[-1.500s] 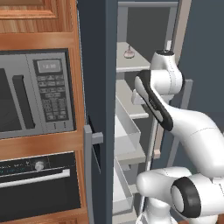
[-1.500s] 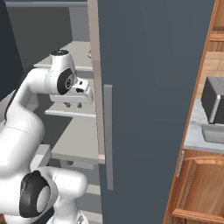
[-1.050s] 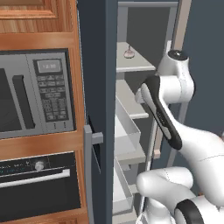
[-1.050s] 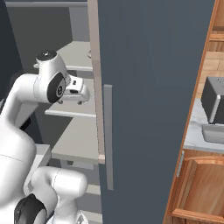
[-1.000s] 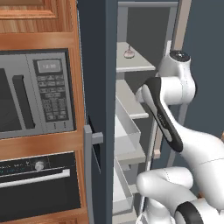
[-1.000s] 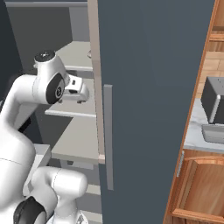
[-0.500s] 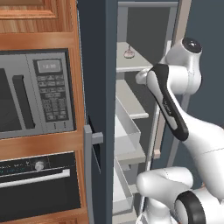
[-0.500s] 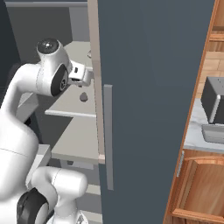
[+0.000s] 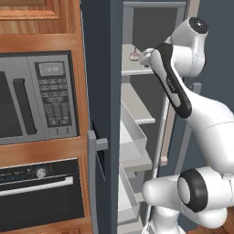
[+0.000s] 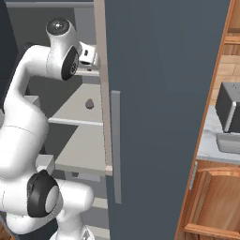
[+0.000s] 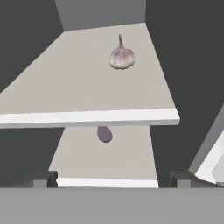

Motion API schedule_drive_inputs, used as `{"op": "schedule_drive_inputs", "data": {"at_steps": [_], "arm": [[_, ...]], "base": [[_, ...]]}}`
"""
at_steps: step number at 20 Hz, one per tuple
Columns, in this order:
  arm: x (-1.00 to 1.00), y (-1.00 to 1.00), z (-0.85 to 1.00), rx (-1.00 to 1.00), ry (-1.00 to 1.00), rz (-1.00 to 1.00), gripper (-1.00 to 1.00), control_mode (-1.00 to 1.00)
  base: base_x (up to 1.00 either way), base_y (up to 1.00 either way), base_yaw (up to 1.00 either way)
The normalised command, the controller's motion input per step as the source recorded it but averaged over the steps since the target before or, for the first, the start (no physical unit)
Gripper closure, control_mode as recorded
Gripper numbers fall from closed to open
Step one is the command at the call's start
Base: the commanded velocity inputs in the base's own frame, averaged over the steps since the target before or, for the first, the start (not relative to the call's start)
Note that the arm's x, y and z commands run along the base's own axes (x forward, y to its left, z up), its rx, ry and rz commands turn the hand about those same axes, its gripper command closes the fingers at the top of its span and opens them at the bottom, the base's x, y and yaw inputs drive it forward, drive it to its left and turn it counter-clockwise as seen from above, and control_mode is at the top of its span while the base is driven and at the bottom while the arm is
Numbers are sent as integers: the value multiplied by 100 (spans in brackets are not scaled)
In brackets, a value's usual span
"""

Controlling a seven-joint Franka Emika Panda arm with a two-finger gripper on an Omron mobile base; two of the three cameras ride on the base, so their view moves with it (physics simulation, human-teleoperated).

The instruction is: Take the garlic and eggplant out of the freezer and place them in the tupperware container on the counter. Then put the tupperware containing the vegetables back in the freezer.

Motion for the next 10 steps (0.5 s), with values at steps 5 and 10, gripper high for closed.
{"op": "schedule_drive_inputs", "data": {"at_steps": [5,10], "arm": [[65,15,8,0,0,-1,-100,-100],[71,9,0,-3,0,-5,-100,-100]], "base": [[0,0,0],[0,0,0]]}}
